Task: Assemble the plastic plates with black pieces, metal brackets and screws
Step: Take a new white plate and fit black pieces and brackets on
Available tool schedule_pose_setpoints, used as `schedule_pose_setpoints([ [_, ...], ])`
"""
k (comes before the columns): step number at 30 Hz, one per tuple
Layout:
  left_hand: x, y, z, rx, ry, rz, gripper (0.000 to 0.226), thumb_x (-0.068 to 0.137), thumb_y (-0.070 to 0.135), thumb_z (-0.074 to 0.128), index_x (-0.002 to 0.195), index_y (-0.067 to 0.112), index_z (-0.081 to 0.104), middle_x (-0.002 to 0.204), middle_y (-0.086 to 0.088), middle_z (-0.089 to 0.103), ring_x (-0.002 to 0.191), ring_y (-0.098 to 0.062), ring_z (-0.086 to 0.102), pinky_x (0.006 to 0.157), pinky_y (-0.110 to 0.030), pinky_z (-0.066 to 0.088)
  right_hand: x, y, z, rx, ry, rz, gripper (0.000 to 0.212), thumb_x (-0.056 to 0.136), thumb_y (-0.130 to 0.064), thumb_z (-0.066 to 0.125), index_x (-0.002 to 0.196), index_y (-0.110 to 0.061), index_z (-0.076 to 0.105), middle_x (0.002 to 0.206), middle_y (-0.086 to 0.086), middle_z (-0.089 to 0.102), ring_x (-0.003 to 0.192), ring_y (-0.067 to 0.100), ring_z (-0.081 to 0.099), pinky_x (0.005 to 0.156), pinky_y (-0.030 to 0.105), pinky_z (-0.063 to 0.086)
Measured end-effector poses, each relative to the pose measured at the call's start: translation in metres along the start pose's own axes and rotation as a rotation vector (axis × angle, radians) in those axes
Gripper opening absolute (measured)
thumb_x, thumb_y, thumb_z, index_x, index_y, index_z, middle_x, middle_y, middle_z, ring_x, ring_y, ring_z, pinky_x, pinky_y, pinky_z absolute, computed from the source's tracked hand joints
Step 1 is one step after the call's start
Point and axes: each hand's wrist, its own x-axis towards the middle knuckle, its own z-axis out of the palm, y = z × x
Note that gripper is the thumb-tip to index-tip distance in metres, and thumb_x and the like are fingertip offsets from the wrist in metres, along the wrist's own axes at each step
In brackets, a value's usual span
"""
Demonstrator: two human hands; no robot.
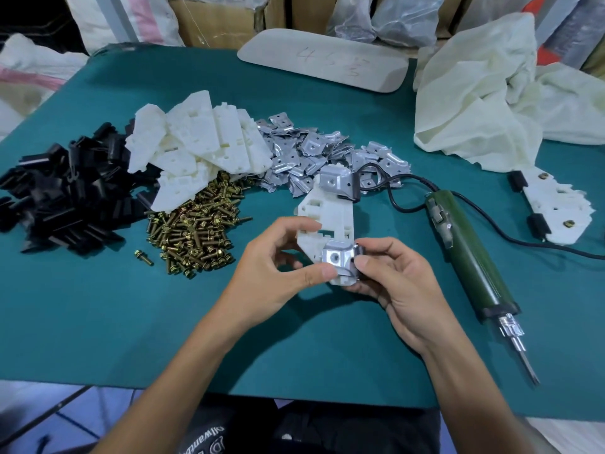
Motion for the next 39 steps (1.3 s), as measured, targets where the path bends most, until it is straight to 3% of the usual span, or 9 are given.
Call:
schedule_pose_setpoints([
  [8, 0.002, 0.0, -0.001, 0.015, 0.015, 0.033, 0.049, 0.065, 0.038, 0.09, 0.107, 0.044, 0.065, 0.105, 0.006, 0.073, 0.09, -0.011, 0.063, 0.075, -0.027, 0.05, 0.0, -0.001, -0.003, 0.029, -0.017, -0.008, 0.028, 0.077, -0.011, 0.073, 0.104, -0.004, 0.066, 0.085, 0.01, 0.078, 0.075, 0.021, 0.077, 0.068, 0.028, 0.062],
  [13, -0.001, 0.003, -0.003, 0.053, -0.004, 0.008, 0.05, 0.07, 0.037, 0.087, 0.113, 0.041, 0.063, 0.115, 0.009, 0.072, 0.101, -0.015, 0.065, 0.08, -0.032, 0.05, -0.001, 0.0, -0.003, 0.017, -0.016, -0.023, 0.026, 0.075, -0.011, 0.077, 0.101, -0.008, 0.072, 0.089, 0.011, 0.075, 0.079, 0.022, 0.076, 0.07, 0.03, 0.062],
  [18, -0.003, 0.007, -0.006, 0.116, -0.038, 0.028, 0.05, 0.08, 0.036, 0.081, 0.126, 0.036, 0.06, 0.123, 0.008, 0.07, 0.116, -0.023, 0.064, 0.094, -0.055, 0.051, -0.002, -0.001, 0.002, 0.022, -0.021, -0.048, 0.02, 0.069, -0.017, 0.082, 0.088, -0.021, 0.079, 0.093, 0.017, 0.063, 0.079, 0.019, 0.072, 0.07, 0.03, 0.062],
  [23, -0.008, 0.002, -0.002, 0.022, 0.008, -0.068, 0.049, 0.078, 0.029, 0.083, 0.122, 0.029, 0.062, 0.116, 0.005, 0.073, 0.107, -0.023, 0.066, 0.094, -0.063, 0.047, -0.003, 0.0, 0.004, -0.006, -0.006, -0.06, 0.02, 0.071, -0.022, 0.081, 0.09, -0.024, 0.08, 0.092, 0.009, 0.07, 0.081, 0.016, 0.073, 0.071, 0.027, 0.061],
  [27, -0.01, -0.003, -0.003, 0.032, 0.004, -0.122, 0.051, 0.074, 0.043, 0.082, 0.12, 0.038, 0.062, 0.099, 0.004, 0.073, 0.084, -0.015, 0.062, 0.078, -0.049, 0.049, -0.004, 0.002, 0.001, -0.04, -0.009, -0.032, 0.027, 0.077, -0.02, 0.077, 0.103, -0.013, 0.074, 0.094, 0.009, 0.078, 0.08, 0.019, 0.075, 0.071, 0.024, 0.06],
  [30, -0.01, 0.0, -0.016, 0.142, -0.083, -0.125, 0.071, 0.07, 0.055, 0.081, 0.132, 0.054, 0.046, 0.101, 0.008, 0.074, 0.09, -0.009, 0.062, 0.075, -0.032, 0.048, -0.001, -0.001, -0.002, -0.02, 0.029, 0.015, 0.027, 0.076, -0.017, 0.076, 0.102, -0.01, 0.076, 0.092, 0.011, 0.078, 0.074, 0.016, 0.073, 0.066, 0.023, 0.059],
  [32, -0.008, 0.004, -0.028, 0.435, -0.071, -0.02, 0.071, 0.075, 0.052, 0.08, 0.134, 0.058, 0.043, 0.107, 0.012, 0.068, 0.098, -0.005, 0.059, 0.082, -0.026, 0.049, 0.0, -0.005, -0.005, 0.016, 0.016, 0.052, 0.025, 0.072, -0.018, 0.076, 0.096, -0.012, 0.082, 0.09, 0.01, 0.077, 0.071, 0.013, 0.07, 0.063, 0.023, 0.059],
  [35, -0.003, 0.018, -0.035, 0.85, 0.037, 0.308, 0.041, 0.084, 0.031, 0.076, 0.123, 0.039, 0.065, 0.113, 0.007, 0.051, 0.103, -0.012, 0.043, 0.088, -0.026, 0.038, -0.001, -0.01, -0.01, -0.005, -0.041, 0.106, 0.03, 0.071, -0.022, 0.076, 0.098, -0.013, 0.083, 0.094, 0.013, 0.078, 0.07, 0.012, 0.07, 0.059, 0.022, 0.059],
  [39, -0.001, 0.032, -0.033, 0.943, -0.033, 0.471, 0.031, 0.091, 0.059, 0.058, 0.101, 0.033, 0.07, 0.114, 0.011, 0.063, 0.108, -0.011, 0.05, 0.093, -0.031, 0.035, 0.0, -0.015, -0.017, -0.094, -0.024, 0.111, 0.028, 0.093, -0.03, 0.061, 0.092, -0.014, 0.085, 0.096, 0.014, 0.079, 0.073, 0.017, 0.074, 0.065, 0.023, 0.06],
])
